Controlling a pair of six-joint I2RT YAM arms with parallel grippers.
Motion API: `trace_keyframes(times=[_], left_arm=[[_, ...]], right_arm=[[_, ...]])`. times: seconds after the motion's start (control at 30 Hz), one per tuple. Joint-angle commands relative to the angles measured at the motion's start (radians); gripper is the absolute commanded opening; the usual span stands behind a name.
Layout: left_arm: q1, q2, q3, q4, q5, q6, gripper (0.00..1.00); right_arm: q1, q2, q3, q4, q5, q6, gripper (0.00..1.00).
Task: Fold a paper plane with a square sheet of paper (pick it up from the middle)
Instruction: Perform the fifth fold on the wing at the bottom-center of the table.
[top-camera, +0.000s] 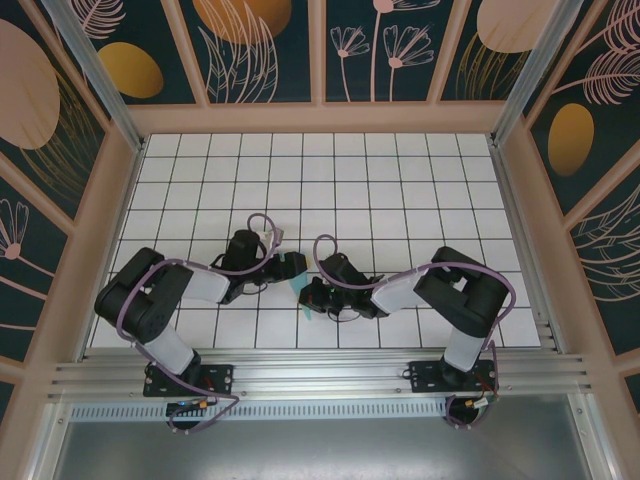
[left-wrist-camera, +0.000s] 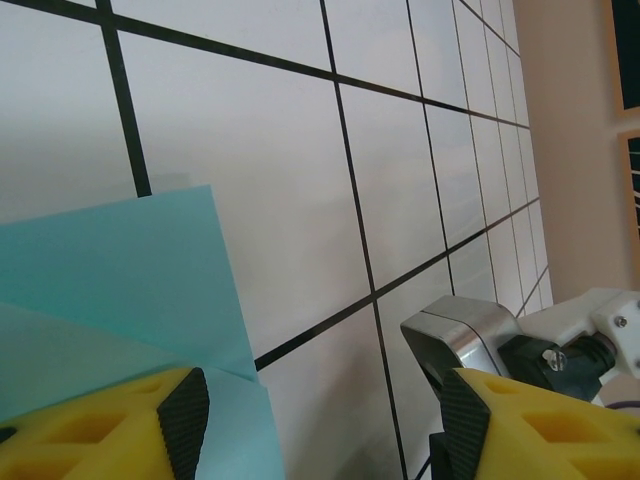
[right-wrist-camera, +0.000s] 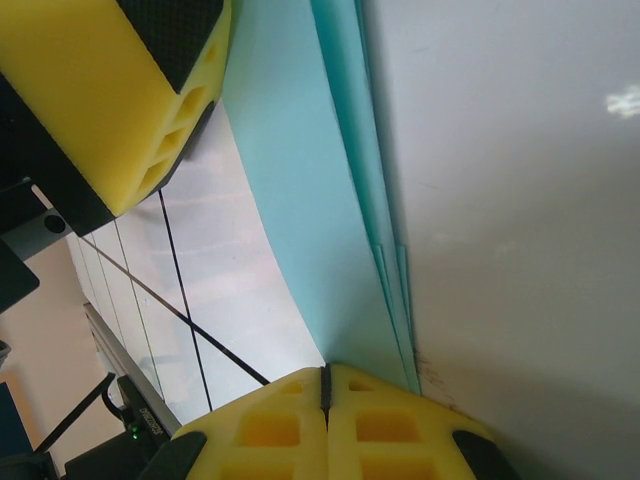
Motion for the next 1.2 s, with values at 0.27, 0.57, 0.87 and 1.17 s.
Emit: trace_keyframes(times=[0.27, 0.57, 0.87, 1.17], left_arm=[[0.081, 0.097, 0.115, -0.092, -0.085, 0.124, 0.67], [0.091, 0.107, 0.154, -0.187, -0.172, 0.091, 0.67], [0.092, 0.103, 0.216, -0.255, -0.172, 0.121, 0.68], [0.102, 0.113, 0.239, -0.26, -0.174, 0.149, 0.68]], right_arm=[[-0.003, 0.035, -0.084, -0.295, -0.005, -0.034, 0.0], [-0.005, 0.031, -0.093, -0.295, -0.003, -0.033, 0.0], [-0.008, 0.034, -0.095, -0.291, 0.001, -0.033, 0.0], [-0.008, 0.033, -0.104, -0.28, -0.006, -0.036, 0.0]])
